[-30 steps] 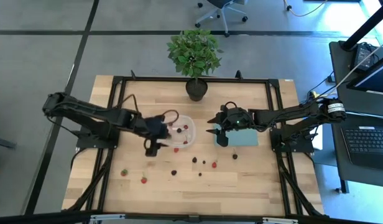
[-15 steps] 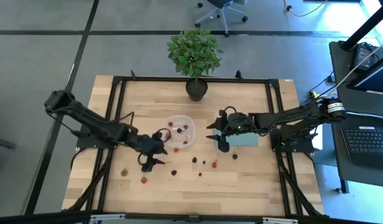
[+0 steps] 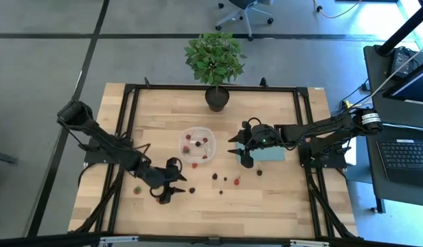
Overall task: Pick and placing Produce into tupperware
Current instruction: Put the top raspberry into the container
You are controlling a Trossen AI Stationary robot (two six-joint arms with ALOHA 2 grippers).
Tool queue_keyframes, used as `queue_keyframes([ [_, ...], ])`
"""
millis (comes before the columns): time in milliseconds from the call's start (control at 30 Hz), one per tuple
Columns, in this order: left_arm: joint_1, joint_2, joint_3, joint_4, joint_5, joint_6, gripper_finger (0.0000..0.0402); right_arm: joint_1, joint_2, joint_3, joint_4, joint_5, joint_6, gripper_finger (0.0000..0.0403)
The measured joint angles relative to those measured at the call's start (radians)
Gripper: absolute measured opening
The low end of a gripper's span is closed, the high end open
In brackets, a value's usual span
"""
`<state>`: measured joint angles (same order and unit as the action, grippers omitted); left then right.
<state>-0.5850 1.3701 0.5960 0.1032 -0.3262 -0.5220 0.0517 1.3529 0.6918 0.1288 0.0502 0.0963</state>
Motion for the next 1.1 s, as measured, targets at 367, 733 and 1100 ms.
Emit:
queue_keyframes([
  [367, -0.014, 0.114, 0.098, 0.004, -0.149, -0.134, 0.0211, 0.000, 0.000, 0.000, -0.001, 0.000, 0.014, 0.0209],
  [733, -0.027, 0.193, 0.188, -0.057, -0.298, -0.272, 0.0211, 0.001, 0.000, -0.001, -0.002, 0.000, 0.055, 0.0209],
  [1100, -0.054, 0.343, 0.277, -0.133, -0.452, -0.390, 0.0211, 0.001, 0.000, -0.001, -0.046, 0.001, -0.053, 0.0209],
])
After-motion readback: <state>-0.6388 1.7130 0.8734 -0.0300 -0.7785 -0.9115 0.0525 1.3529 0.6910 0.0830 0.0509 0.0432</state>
